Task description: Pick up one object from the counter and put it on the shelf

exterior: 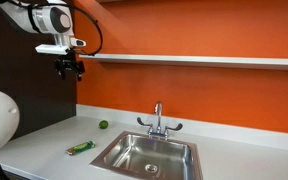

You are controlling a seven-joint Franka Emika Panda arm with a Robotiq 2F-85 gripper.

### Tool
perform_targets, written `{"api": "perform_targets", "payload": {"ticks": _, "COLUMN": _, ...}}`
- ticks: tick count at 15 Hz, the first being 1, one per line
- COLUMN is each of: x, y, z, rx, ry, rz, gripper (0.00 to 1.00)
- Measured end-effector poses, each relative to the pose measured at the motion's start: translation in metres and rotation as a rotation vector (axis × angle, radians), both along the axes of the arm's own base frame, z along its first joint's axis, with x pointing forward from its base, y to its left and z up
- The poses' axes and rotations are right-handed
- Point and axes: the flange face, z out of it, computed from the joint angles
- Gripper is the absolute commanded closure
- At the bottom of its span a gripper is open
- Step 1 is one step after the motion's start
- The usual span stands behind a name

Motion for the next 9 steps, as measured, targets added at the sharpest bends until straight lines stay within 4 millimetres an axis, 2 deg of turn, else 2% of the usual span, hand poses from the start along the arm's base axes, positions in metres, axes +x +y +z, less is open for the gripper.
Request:
{"api": "perform_targets", "payload": {"ticks": 6, "x": 0.0, "y": -0.001, "z": -0.002, "rx": -0.001, "ry": 0.006, "rz": -0.002, "gripper": 0.0}}
{"api": "perform_targets", "payload": {"ticks": 9, "x": -0.001, "y": -0.011, "z": -0.015, "rx": -0.003, "ry": 0.036, "rz": -0.039, "gripper": 0.0}}
